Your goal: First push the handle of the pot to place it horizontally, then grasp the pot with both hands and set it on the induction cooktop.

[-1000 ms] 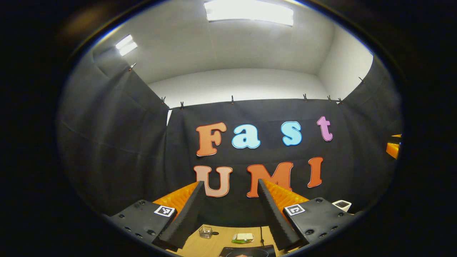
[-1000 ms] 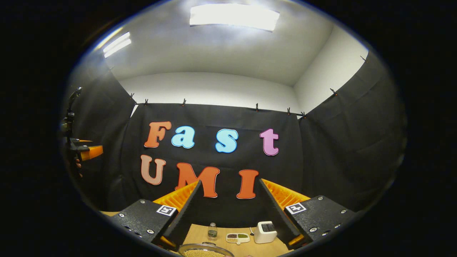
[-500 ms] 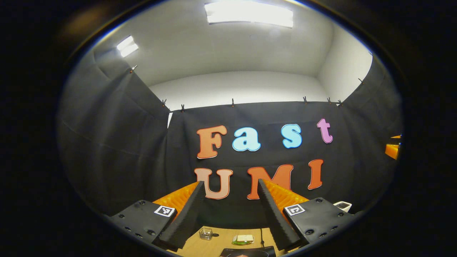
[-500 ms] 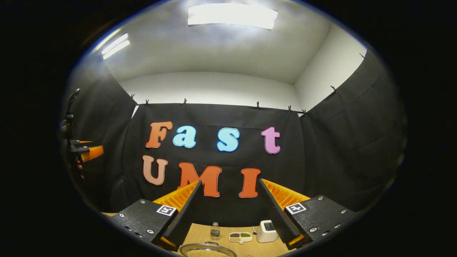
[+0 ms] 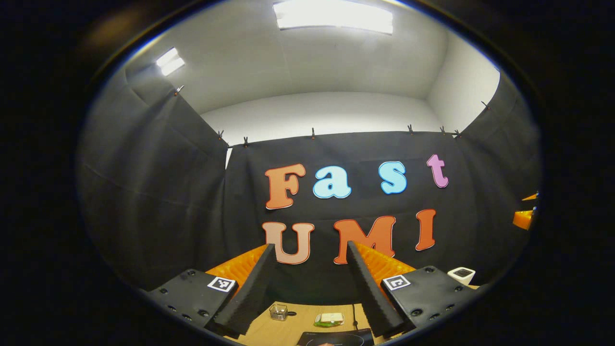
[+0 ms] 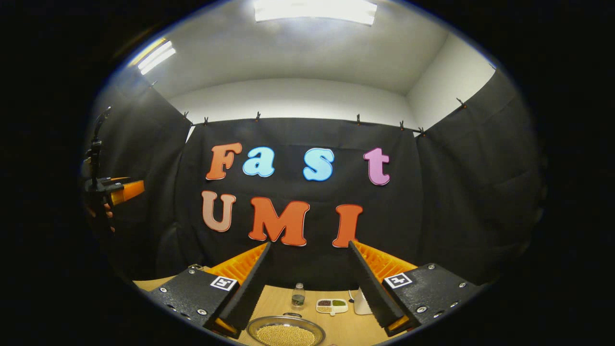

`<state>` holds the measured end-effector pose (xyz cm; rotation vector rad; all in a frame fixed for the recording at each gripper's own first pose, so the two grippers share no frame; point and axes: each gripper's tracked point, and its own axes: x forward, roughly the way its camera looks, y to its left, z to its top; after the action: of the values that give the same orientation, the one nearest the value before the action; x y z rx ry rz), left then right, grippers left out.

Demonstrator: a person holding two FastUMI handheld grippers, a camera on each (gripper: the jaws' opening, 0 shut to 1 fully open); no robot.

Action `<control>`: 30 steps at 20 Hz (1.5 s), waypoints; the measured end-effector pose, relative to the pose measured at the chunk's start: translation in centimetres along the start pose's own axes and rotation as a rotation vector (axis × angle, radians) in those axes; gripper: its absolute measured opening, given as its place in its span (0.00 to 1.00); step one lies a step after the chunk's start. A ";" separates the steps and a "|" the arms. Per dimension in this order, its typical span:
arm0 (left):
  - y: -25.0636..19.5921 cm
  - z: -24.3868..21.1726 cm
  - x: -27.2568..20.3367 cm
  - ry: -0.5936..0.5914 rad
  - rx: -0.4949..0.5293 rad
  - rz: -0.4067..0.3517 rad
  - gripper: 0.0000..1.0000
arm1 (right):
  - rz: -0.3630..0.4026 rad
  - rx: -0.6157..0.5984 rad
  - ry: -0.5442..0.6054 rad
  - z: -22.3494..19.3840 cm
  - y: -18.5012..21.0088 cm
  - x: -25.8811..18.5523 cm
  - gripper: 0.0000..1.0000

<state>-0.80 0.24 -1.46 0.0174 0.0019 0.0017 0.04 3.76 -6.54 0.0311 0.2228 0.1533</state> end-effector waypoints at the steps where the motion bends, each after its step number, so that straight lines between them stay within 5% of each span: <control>1: 0.1 -0.1 0.0 0.001 -0.002 0.002 0.98 | 0.027 0.009 0.046 -1.5 0.7 0.2 0.95; 5: 0.2 -0.9 0.2 0.015 -0.004 0.004 0.98 | 0.119 0.030 0.249 -7.7 3.3 0.3 0.99; 14: 1.3 -3.7 0.7 0.060 0.001 0.024 0.98 | 0.303 0.067 0.668 -22.6 10.2 -2.0 0.82; 17: 1.7 -4.4 0.7 0.064 0.011 0.035 0.95 | 0.344 0.097 0.800 -26.7 12.0 -2.6 0.61; 18: 1.8 -4.7 0.6 0.066 0.018 0.036 0.96 | 0.350 0.099 0.833 -28.0 12.4 -2.8 0.63; 25: 0.8 -7.4 -0.1 0.137 -0.009 -0.034 0.98 | 0.402 0.130 1.077 -36.4 15.6 -5.2 0.31; 26: 1.0 -7.5 -0.2 0.140 -0.002 -0.034 0.98 | 0.402 0.134 1.103 -37.4 16.1 -5.3 0.32; 30: 2.0 -7.6 -0.2 0.135 0.029 -0.012 0.96 | 0.388 0.151 1.205 -40.7 16.6 -6.4 0.13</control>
<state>-0.98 2.35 -9.05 0.0460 0.1369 -0.0093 -17.65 19.74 -44.00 0.1316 1.4355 0.5344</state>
